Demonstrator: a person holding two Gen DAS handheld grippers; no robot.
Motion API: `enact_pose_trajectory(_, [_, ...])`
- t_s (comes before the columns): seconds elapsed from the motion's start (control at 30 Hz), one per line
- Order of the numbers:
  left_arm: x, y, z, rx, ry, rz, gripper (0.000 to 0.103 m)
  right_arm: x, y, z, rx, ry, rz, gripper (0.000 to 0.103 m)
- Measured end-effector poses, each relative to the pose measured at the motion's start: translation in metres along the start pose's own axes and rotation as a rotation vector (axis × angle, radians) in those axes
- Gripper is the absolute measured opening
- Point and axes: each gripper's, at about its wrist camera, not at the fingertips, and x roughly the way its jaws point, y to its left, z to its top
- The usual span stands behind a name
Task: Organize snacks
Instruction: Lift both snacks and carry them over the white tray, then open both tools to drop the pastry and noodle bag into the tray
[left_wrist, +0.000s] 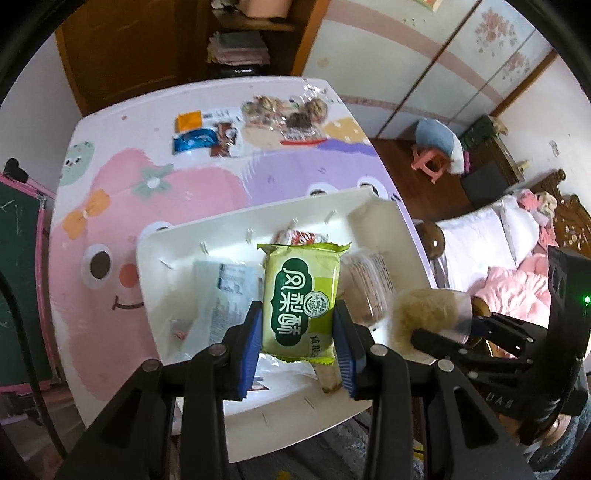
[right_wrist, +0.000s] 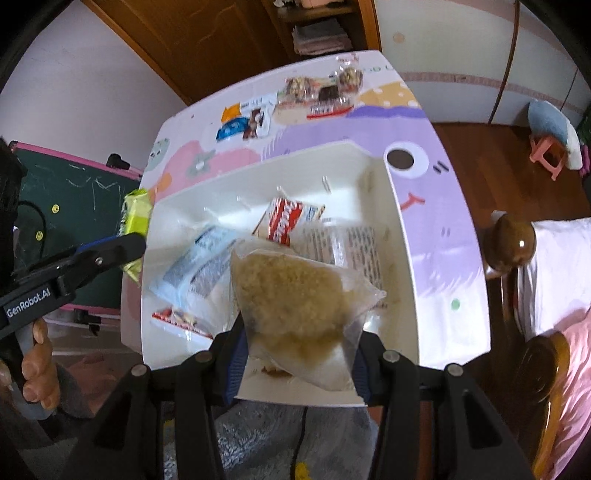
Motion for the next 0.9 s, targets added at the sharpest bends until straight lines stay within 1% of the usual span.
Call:
enact_pose_trajectory(0.3, [0.031, -0.016, -0.006, 0.035, 0.059, -0.001, 0.035, 0.015, -0.008, -0.018, 0.035, 0.041, -0.012, 0.048])
enact_pose_trajectory(0.53, [0.061, -0.025, -0.008, 0.067, 0.102, 0.03, 0.035, 0.027, -0.007, -0.027, 0.006, 0.04, -0.086, 0.048])
enact_pose_trajectory(0.67, [0.073, -0.028, -0.008, 0.077, 0.124, 0.044, 0.035, 0.033, -0.008, -0.029, 0.007, 0.052, -0.067, 0.048])
enact_pose_trajectory(0.9, [0.089, -0.033, -0.008, 0.094, 0.149, 0.069, 0.035, 0.042, -0.003, -0.03, -0.03, 0.06, -0.091, 0.049])
